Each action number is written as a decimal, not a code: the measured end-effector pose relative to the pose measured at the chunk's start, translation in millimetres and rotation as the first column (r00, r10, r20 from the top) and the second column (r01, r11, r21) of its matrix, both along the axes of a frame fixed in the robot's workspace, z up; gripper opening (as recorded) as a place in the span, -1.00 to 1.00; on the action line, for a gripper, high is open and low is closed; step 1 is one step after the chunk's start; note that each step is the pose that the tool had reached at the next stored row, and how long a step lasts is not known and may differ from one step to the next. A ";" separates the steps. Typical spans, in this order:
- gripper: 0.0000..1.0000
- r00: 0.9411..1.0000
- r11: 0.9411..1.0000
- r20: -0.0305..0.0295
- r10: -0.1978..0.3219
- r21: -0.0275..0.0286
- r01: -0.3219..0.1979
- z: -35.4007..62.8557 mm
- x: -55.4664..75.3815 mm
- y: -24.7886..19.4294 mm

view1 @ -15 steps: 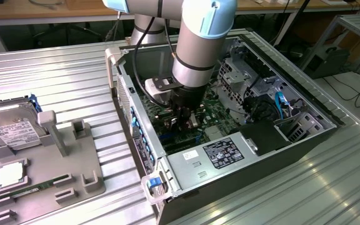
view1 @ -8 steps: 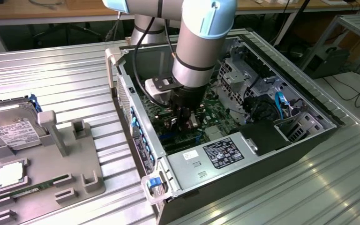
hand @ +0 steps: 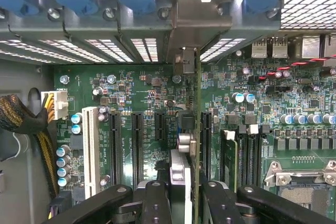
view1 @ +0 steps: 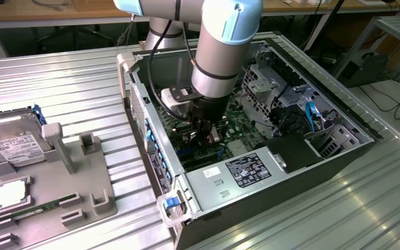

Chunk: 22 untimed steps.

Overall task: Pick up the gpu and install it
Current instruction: 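Insert the gpu into the slot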

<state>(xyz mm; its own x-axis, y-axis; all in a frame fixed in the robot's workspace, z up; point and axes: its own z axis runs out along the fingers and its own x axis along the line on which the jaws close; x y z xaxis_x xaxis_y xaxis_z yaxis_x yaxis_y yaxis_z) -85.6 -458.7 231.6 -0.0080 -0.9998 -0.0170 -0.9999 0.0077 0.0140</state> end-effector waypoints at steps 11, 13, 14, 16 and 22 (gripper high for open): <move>-0.43 1.000 1.000 0.000 0.000 0.000 0.000 -3.6 0.0 0.0; -0.43 1.000 1.000 0.000 0.000 0.000 0.000 -3.8 0.0 0.0; -0.43 1.000 1.000 0.000 0.000 0.000 0.000 -3.8 0.0 0.0; -0.43 1.000 1.000 0.000 0.000 0.000 0.000 -3.8 0.0 0.0; -0.43 1.000 1.000 0.000 0.000 0.000 0.000 -4.3 0.0 0.0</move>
<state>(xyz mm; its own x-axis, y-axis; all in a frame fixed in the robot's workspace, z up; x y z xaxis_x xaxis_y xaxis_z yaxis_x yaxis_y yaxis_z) -85.6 -458.7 227.2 -0.0080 -0.9998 -0.0168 -0.9999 0.0077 0.0141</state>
